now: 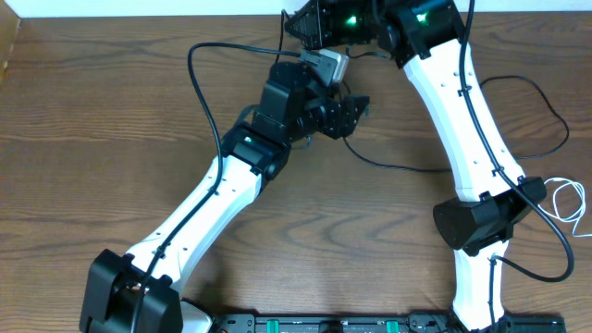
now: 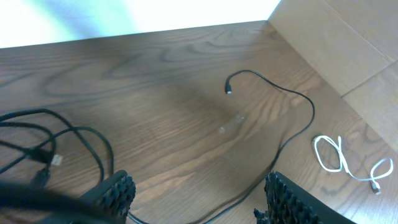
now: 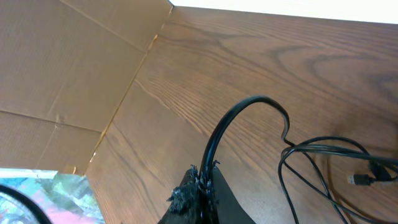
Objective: Untangle cables
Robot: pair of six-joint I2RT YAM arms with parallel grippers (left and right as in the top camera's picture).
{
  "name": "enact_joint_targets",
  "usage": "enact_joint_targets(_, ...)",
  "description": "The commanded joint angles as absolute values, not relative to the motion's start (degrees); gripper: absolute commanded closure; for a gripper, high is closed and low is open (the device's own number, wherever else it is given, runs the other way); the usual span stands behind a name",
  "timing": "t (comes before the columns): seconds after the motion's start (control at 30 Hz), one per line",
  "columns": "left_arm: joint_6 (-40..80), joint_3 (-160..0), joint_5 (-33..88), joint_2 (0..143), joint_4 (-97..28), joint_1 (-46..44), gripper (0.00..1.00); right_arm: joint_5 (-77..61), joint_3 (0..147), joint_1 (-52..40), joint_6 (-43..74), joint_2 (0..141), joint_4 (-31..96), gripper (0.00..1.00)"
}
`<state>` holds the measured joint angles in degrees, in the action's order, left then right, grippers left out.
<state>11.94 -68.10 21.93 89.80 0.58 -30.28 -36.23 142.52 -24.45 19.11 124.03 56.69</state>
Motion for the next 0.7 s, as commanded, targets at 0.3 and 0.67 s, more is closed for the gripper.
enact_joint_targets(0.3, 11.4, -68.5, 18.7, 90.2, 1.6, -30.3, 0.92, -37.6, 143.5, -25.3, 19.7, 122.9, 56.4, 0.99)
enact_joint_targets(0.67, 11.4, -68.5, 18.7, 90.2, 1.0, -30.2, 0.93, -37.6, 143.5, -23.1, 19.7, 122.9, 56.4, 0.99)
